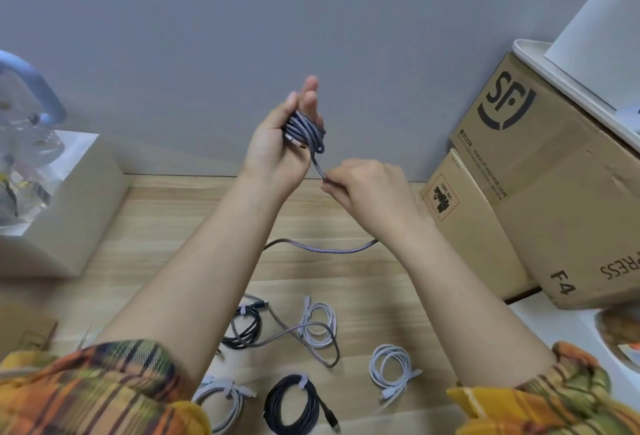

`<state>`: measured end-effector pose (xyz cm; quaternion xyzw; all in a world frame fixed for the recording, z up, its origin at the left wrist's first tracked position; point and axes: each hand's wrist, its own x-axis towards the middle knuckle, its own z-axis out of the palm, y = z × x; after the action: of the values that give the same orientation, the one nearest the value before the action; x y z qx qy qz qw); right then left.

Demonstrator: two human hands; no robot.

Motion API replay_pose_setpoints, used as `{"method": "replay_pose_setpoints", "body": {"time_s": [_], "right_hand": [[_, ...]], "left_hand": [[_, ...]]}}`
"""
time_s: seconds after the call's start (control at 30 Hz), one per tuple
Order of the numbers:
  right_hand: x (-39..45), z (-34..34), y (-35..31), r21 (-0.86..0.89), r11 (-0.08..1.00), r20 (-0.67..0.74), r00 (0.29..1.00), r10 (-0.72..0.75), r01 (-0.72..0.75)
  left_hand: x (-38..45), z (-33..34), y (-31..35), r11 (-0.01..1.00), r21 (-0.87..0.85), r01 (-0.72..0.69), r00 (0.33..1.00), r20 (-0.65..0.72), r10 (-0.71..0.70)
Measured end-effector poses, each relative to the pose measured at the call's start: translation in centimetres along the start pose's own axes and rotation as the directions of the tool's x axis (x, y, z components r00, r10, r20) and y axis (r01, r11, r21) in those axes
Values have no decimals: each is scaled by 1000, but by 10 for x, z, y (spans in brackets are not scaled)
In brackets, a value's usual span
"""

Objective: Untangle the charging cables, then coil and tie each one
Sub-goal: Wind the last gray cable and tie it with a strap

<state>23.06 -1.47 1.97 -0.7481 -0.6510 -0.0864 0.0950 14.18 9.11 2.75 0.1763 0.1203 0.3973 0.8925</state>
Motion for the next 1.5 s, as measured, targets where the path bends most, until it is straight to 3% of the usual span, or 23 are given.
{"method": "replay_pose_setpoints", "body": {"time_s": [0.07, 0.1, 0.13, 0.2, 0.27, 0.3, 0.4, 0.5, 0.67, 0.77, 0.8, 0.87, 0.93, 1.0, 1.1, 1.17, 1.2, 1.27, 1.33, 1.4, 1.5], "right_hand": [[1, -1, -4, -39, 999, 29, 1000, 4, -3], [1, 0, -7, -41, 999, 48, 999, 10, -8], [1, -1, -9, -17, 999, 69, 997, 32, -31], [-1, -2, -9, 102, 985, 132, 983, 128, -142], [-3, -2, -7, 189, 950, 193, 958, 212, -248], [-5, -2, -8, 202, 939, 211, 949, 235, -278], [-8, 1, -9, 251, 900, 171, 931, 321, -356], [-6, -3, 1, 333, 834, -18, 881, 472, -440], [-1, -11, 19, 364, 796, -181, 802, 569, -483], [3, -9, 28, 627, 663, -230, 717, 658, -408], [4, -10, 30, 743, 564, -207, 678, 705, -360], [9, -9, 33, 806, 488, -175, 652, 738, -335], [12, -2, 33, 679, 594, -128, 728, 673, -430], [12, 8, 31, 571, 655, -34, 783, 621, -494], [7, 18, 25, 557, 683, -49, 801, 596, -473], [3, 16, 17, 462, 778, -243, 783, 573, -426], [1, 13, 12, 331, 856, -370, 780, 504, -396], [-1, 12, 6, -34, 956, -563, 796, 222, -291], [-1, 14, -1, -281, 954, -581, 810, -81, -106], [-2, 21, -4, -400, 916, -481, 840, -251, 44], [-2, 34, 3, -365, 928, -397, 890, -225, 72]], "left_hand": [[-4, 1, -7, 956, 289, -57, 998, 34, 50], [-6, 0, -10, 881, 464, -91, 995, 67, 67], [-8, -2, -12, 758, 641, -121, 992, 110, 66], [-10, -9, -13, 384, 900, -206, 977, 213, 27], [-8, -19, -9, -24, 941, -338, 941, 337, -15], [-10, -21, -7, -163, 906, -390, 920, 389, -38], [-11, -25, 2, -421, 795, -437, 894, 434, -109], [-9, -31, 15, -593, 715, -369, 927, 324, -186], [-9, -42, 52, -598, 749, -287, 955, 270, -120], [-7, -57, 66, -619, 762, -188, 973, 232, -10], [-8, -63, 68, -584, 798, -149, 979, 201, 26], [-12, -73, 68, -347, 934, -80, 994, 102, 47], [-19, -75, 60, -91, 996, -10, 1000, 8, -14], [-26, -70, 48, 7, 999, 37, 995, -36, -91], [-29, -65, 38, -1, 1000, 32, 989, -31, -145], [-28, -63, 34, -66, 998, 22, 983, -34, -181], [-28, -61, 33, -116, 993, 16, 979, -39, -199], [-29, -58, 28, -190, 982, 4, 968, -51, -244], [-31, -52, 24, -202, 979, -6, 952, -56, -301], [-32, -46, 21, -107, 994, 4, 919, -46, -392], [-36, -39, 23, 155, 988, 26, 853, 59, -519]]}}
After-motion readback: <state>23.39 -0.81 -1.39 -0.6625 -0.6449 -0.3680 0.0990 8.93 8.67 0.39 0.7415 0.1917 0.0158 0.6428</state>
